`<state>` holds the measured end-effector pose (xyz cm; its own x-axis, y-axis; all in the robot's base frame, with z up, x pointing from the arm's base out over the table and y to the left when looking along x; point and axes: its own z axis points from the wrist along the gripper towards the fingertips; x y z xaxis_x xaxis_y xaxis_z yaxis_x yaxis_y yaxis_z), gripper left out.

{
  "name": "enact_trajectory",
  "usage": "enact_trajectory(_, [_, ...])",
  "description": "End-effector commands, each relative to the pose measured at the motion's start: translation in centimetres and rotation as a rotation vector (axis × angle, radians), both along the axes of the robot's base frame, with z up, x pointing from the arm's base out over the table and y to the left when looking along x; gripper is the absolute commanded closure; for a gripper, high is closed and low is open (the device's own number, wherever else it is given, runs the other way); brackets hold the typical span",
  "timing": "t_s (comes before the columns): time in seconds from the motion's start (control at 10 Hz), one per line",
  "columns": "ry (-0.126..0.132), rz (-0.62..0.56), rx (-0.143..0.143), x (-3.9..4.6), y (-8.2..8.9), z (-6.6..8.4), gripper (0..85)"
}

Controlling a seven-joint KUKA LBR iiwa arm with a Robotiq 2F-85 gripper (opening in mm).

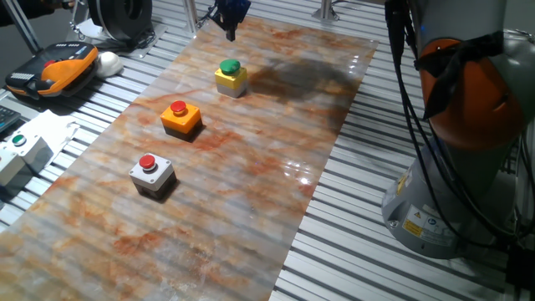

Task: Press three buttons from left to right in sequence

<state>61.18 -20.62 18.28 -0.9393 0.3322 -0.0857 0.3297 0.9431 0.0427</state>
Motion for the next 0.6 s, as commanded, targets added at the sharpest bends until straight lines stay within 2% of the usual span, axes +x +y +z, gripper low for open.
enact_trajectory(0.0, [0.0, -0.001, 0.002, 0.04, 0.01, -0.15, 85.0])
enact_trajectory(0.5, [-0.005, -0.004, 0.005, 0.3, 0.04, -1.05, 85.0])
